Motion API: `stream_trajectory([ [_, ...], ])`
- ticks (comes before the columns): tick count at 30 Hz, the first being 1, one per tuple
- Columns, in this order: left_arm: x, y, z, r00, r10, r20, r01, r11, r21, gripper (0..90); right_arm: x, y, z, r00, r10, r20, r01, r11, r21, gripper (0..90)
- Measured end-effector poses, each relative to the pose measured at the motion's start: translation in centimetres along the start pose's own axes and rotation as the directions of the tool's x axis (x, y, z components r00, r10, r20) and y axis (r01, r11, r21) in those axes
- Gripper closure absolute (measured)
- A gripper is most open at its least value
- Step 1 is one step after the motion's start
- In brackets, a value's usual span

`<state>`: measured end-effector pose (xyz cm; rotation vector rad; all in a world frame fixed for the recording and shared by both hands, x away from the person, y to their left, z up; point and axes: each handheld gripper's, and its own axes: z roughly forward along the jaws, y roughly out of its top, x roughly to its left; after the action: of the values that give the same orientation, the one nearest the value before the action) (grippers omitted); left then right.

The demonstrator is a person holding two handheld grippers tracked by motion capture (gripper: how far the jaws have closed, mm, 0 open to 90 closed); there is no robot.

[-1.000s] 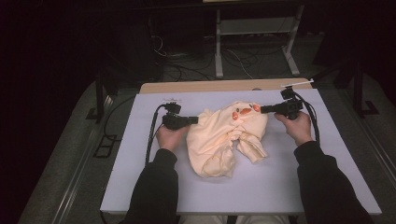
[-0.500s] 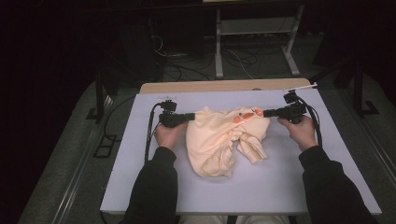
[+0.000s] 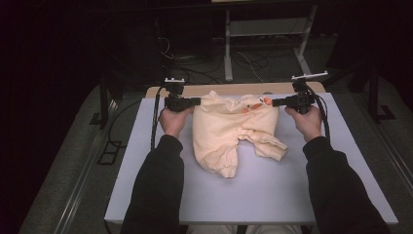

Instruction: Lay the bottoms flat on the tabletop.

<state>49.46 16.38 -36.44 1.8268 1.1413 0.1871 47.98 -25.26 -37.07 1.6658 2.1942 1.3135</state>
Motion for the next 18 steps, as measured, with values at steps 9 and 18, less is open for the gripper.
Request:
stream_trajectory([
  [9,0.0,1.2,1.4,0.9999,0.0,-0.013,0.0,0.9998,-0.021,88.1,-0.6,1.1,0.2,0.9994,0.017,0.03,-0.016,0.999,-0.033,85.3],
  [18,0.3,1.6,2.1,0.9993,-0.004,-0.036,0.003,0.9997,-0.023,88.1,-0.9,1.3,0.6,0.9988,0.019,0.045,-0.017,0.998,-0.055,85.3],
])
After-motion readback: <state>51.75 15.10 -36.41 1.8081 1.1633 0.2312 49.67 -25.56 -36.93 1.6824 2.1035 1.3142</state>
